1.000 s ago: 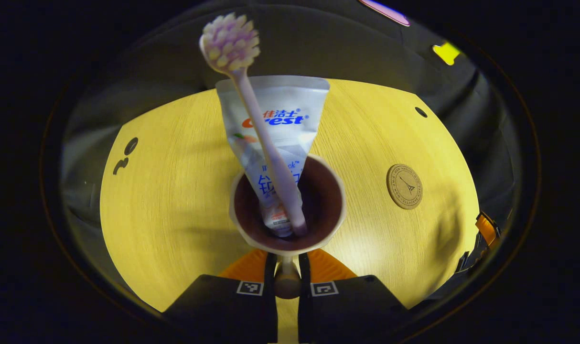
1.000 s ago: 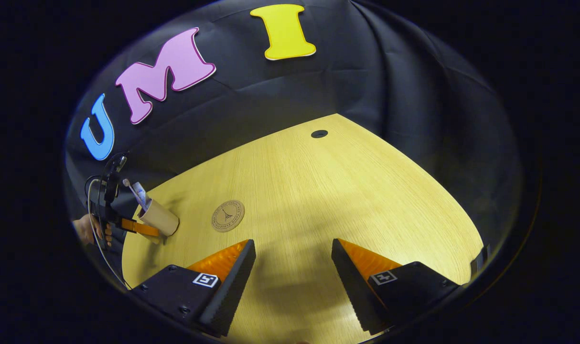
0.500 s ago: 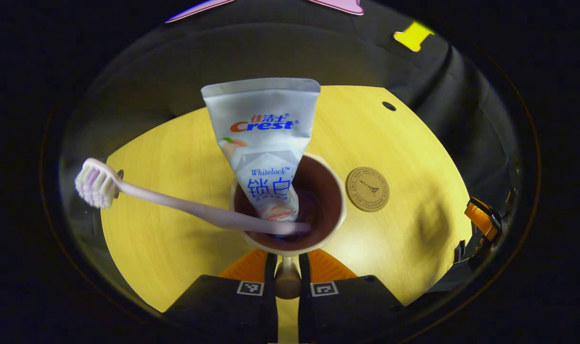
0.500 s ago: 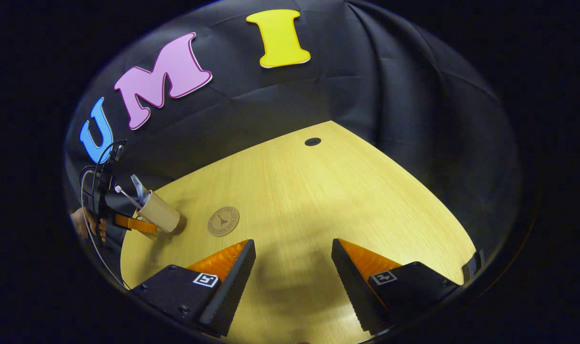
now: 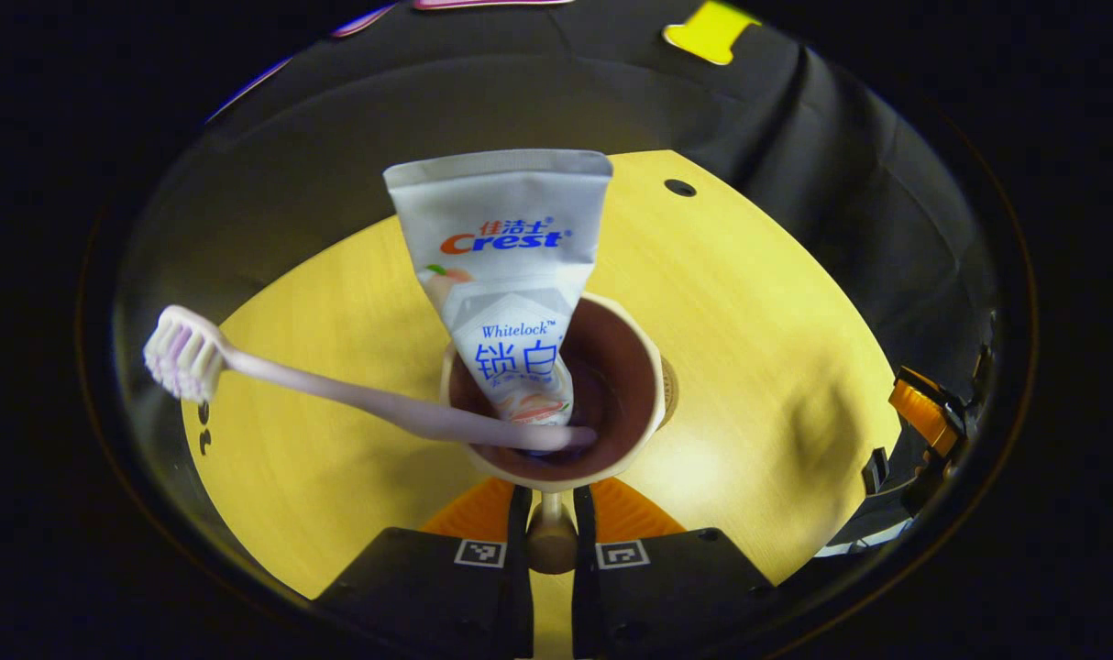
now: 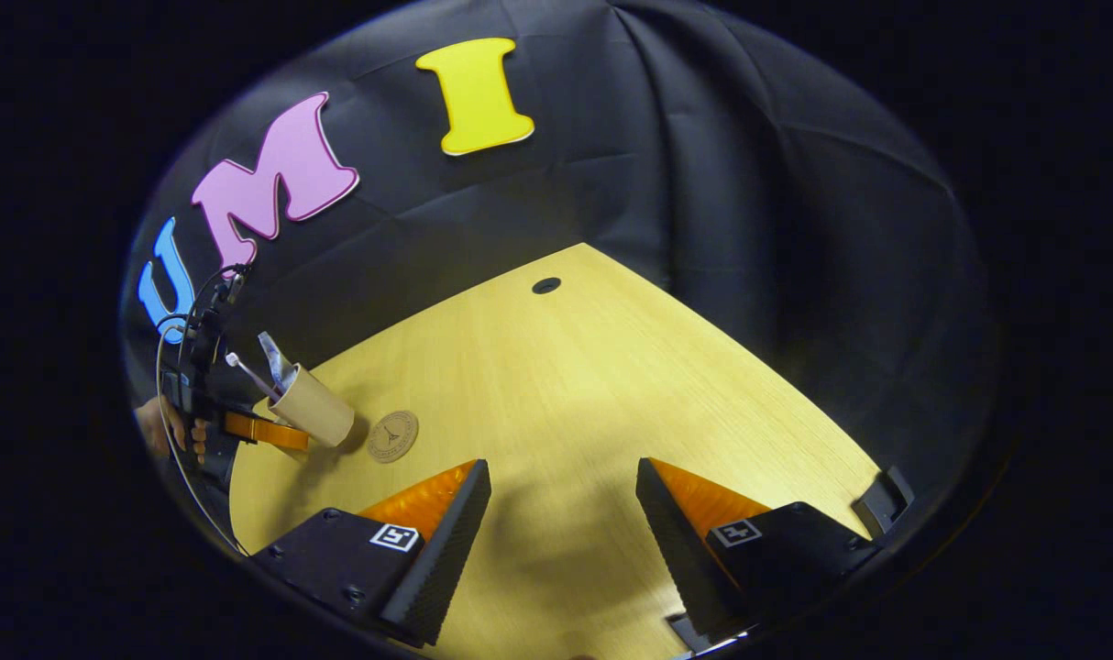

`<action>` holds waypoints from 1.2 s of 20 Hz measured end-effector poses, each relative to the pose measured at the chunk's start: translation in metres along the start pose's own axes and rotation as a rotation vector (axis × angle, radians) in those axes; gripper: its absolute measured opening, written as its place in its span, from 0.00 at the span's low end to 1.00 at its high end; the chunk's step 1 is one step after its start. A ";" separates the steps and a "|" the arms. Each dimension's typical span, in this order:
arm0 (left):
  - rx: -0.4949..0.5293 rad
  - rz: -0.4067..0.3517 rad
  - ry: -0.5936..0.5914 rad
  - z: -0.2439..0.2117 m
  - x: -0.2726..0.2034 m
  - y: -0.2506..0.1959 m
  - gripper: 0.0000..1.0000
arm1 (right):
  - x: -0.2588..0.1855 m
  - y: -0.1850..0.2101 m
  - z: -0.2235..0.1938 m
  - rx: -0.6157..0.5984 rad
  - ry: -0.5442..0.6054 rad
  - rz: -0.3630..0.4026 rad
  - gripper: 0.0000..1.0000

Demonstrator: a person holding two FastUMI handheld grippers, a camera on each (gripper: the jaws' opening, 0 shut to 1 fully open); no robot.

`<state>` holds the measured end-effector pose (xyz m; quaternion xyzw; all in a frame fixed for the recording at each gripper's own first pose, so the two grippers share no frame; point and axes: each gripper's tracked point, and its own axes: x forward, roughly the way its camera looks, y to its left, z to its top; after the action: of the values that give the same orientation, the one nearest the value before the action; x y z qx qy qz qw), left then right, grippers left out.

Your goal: Put the toothbrush and toothpaste on the desktop into the cup, then pick up the cup and place it on the coaster on the desktop.

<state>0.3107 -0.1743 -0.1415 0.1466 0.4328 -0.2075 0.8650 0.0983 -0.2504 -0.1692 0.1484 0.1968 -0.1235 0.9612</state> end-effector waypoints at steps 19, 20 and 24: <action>0.096 -0.001 0.068 0.011 0.041 -0.051 0.22 | -0.017 -0.053 0.000 0.057 -0.028 -0.083 0.98; 0.099 0.006 0.070 0.009 0.042 -0.052 0.22 | -0.016 -0.051 0.000 0.055 -0.029 -0.079 0.98; 0.085 0.014 0.074 0.010 0.045 -0.050 0.25 | -0.016 -0.042 0.000 0.046 -0.023 -0.059 0.98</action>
<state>0.3178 -0.2326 -0.1756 0.1941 0.4544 -0.2138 0.8427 0.0716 -0.2866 -0.1730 0.1634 0.1869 -0.1580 0.9557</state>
